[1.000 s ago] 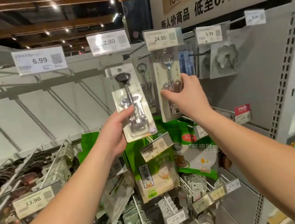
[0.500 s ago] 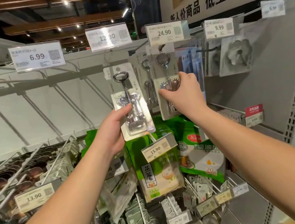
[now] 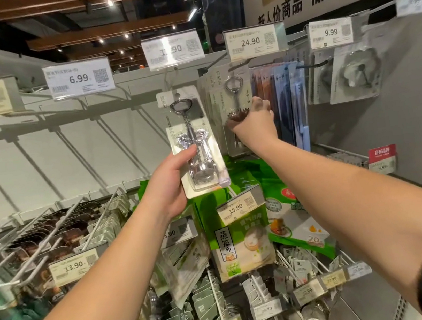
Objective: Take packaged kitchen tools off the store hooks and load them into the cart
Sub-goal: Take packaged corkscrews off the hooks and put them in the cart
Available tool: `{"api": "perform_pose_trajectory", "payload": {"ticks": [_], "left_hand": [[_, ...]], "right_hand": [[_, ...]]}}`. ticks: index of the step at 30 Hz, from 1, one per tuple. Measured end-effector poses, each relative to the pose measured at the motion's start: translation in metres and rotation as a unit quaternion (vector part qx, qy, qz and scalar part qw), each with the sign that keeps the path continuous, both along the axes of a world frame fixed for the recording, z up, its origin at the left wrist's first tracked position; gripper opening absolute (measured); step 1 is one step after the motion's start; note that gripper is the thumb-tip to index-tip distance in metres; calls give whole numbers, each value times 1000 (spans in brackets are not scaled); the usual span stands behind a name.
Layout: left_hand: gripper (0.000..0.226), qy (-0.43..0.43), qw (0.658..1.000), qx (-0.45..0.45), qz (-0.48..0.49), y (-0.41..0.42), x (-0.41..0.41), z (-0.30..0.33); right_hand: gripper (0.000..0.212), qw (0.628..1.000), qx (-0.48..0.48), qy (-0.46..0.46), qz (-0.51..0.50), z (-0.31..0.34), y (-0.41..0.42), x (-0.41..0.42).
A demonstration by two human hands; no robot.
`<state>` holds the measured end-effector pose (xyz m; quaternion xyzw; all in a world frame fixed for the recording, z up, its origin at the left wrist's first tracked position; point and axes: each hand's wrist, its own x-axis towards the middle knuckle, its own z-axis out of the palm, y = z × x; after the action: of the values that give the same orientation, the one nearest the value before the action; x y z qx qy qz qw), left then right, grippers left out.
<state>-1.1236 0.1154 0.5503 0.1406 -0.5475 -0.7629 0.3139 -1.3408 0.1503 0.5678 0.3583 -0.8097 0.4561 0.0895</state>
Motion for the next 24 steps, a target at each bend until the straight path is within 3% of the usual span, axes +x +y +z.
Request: {"api": "perform_pose_trajectory", "payload": {"ticks": [21,24], "left_hand": [[25,-5,1000,19,-20,4,2,-5],[28,-7,1000,18,-19,3,1,-5]], "right_hand": [[83,999,39,-31,-11,7,-15,-8],[97,997,57,-46,2,10,-11,-6]]}}
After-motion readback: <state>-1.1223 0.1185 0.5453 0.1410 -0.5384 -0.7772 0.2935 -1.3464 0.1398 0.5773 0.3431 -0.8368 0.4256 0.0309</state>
